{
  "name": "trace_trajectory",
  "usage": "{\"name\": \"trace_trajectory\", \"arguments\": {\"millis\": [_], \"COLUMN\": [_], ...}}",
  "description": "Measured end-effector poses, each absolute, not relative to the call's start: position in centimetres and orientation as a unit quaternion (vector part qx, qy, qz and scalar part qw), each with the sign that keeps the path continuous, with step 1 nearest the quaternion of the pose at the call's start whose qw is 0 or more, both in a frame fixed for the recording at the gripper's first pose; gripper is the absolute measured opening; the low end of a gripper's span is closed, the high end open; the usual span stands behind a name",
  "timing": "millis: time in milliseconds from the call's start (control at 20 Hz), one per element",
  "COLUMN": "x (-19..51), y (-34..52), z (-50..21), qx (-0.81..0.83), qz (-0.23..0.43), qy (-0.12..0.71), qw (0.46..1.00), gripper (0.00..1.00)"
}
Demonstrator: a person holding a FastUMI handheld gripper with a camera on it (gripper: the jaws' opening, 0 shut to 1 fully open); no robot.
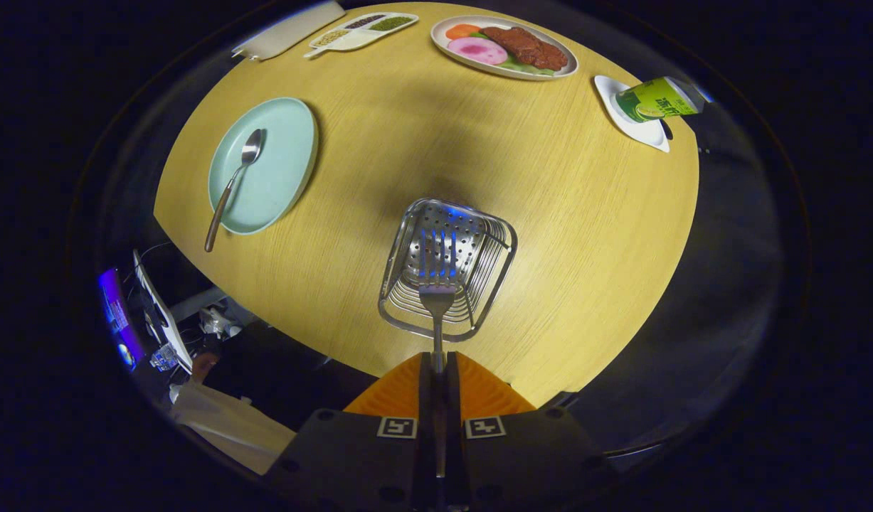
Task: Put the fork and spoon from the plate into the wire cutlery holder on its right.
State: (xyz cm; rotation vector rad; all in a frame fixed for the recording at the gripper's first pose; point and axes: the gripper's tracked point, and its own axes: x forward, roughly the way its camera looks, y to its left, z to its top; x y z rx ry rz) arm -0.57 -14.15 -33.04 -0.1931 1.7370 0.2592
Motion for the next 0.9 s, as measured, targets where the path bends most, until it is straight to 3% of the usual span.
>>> {"name": "trace_trajectory", "arguments": {"millis": [350, 600, 750, 900], "x": [0.4, 0.8, 1.0, 1.4], "y": [-14.1, -13.8, -13.5, -12.9], "z": [-34.3, -34.2, -33.2, -31.2], "qx": [-0.069, -0.057, -0.047, -0.029], "qz": [0.106, 0.113, 0.121, 0.131], "qy": [0.779, 0.775, 0.757, 0.726], "qw": [0.614, 0.619, 0.64, 0.675], "gripper": [0.11, 0.21, 0.41, 0.92]}}
